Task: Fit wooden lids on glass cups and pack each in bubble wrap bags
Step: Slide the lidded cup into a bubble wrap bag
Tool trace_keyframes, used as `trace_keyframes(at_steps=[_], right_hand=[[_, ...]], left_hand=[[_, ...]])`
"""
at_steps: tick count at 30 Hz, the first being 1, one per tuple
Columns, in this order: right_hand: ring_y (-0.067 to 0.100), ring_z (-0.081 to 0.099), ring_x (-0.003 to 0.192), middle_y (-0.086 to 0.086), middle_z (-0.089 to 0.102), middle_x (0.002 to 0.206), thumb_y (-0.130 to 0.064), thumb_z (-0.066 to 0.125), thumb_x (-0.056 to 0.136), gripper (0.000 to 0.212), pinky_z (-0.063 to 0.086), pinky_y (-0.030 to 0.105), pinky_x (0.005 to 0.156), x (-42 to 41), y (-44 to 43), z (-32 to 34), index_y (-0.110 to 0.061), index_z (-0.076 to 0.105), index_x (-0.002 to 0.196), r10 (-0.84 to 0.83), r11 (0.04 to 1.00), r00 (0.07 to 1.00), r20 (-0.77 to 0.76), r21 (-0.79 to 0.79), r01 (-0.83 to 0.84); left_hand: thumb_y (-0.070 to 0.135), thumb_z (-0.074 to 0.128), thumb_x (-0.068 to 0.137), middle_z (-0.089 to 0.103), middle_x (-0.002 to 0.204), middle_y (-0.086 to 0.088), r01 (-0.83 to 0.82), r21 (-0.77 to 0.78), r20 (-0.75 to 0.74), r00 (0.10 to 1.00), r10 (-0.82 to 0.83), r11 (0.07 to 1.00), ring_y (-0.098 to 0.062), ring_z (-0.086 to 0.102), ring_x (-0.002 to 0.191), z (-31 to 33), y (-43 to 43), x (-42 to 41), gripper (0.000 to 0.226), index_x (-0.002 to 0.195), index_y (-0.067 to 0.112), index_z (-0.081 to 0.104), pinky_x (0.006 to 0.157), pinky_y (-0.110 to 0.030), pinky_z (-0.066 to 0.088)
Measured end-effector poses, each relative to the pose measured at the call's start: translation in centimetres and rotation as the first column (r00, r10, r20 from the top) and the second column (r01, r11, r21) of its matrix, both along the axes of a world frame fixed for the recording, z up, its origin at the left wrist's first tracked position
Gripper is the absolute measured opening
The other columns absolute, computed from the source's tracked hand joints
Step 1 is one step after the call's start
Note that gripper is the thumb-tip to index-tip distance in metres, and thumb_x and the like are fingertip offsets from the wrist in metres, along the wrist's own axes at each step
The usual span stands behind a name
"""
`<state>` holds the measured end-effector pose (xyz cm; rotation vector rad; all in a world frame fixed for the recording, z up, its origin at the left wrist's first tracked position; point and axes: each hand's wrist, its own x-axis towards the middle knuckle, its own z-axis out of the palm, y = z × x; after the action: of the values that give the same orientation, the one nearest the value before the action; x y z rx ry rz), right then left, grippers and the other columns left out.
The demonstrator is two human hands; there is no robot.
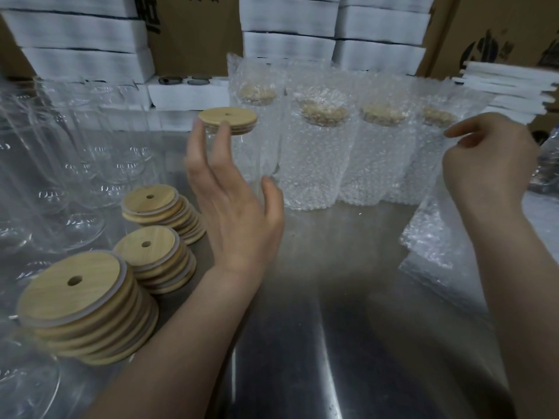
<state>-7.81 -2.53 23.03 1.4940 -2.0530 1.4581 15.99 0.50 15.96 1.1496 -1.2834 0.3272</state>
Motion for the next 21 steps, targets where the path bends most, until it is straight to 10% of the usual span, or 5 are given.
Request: trace_keyframes(at_steps=[6, 9, 14, 21], right_hand=[[0.014, 0.052, 0.083, 0.004, 0.061, 0.089, 0.008, 0.045, 0.074, 0.041, 0.031, 0.019, 0.065, 2.5, 0.4, -0.4, -0.015, 0.071, 0.096, 0.150, 0.988, 0.987, 0.051, -0.056, -0.147], [0.011, 0.051, 0.082, 0.002, 0.060, 0.095, 0.005, 0.049, 0.076, 0.036, 0.035, 0.020, 0.068, 3.5, 0.4, -0.8, -0.021, 0.068, 0.093, 0.211, 0.976, 0.972, 0.103, -0.079, -0.204], [0.020, 0.059, 0.092, 0.000, 0.056, 0.100, 0.006, 0.053, 0.075, 0.033, 0.051, 0.033, 0.082, 5.1, 0.7, -1.2, -0.017, 0.069, 0.093, 0.289, 0.952, 0.948, 0.133, -0.143, -0.270], [0.032, 0.067, 0.084, 0.020, 0.059, 0.112, 0.003, 0.053, 0.087, 0.023, 0.049, 0.011, 0.059, 6.0, 0.2, -2.1, -0.017, 0.064, 0.089, 0.445, 0.889, 0.857, 0.260, -0.242, -0.388]], left_hand=[[0.021, 0.054, 0.091, 0.061, 0.120, -0.010, 0.383, 0.122, 0.052, 0.919, -0.392, 0.915, -0.023, 0.055, 0.112, 0.1, 1.3, -1.8, 0.042, 0.128, 0.001, 0.055, 0.097, -0.035, 0.043], [0.044, 0.054, 0.086, 0.064, 0.115, 0.007, 0.684, 0.434, -0.331, 0.727, -0.602, 0.587, -0.004, 0.059, 0.105, 0.0, 1.9, -2.6, 0.055, 0.134, 0.018, 0.053, 0.087, -0.018, 0.043], [0.028, 0.077, 0.082, 0.068, 0.108, -0.005, 0.898, 0.390, -0.702, 0.433, -0.566, 0.203, -0.014, 0.065, 0.095, -0.5, 1.3, -2.6, 0.059, 0.134, 0.026, 0.050, 0.069, -0.010, 0.047], [-0.011, 0.068, 0.082, 0.070, 0.072, -0.003, 0.931, 0.291, -0.761, 0.364, -0.537, 0.219, -0.013, 0.065, 0.058, -0.6, 0.3, -1.8, 0.035, 0.103, 0.015, 0.062, 0.055, -0.019, 0.047]])
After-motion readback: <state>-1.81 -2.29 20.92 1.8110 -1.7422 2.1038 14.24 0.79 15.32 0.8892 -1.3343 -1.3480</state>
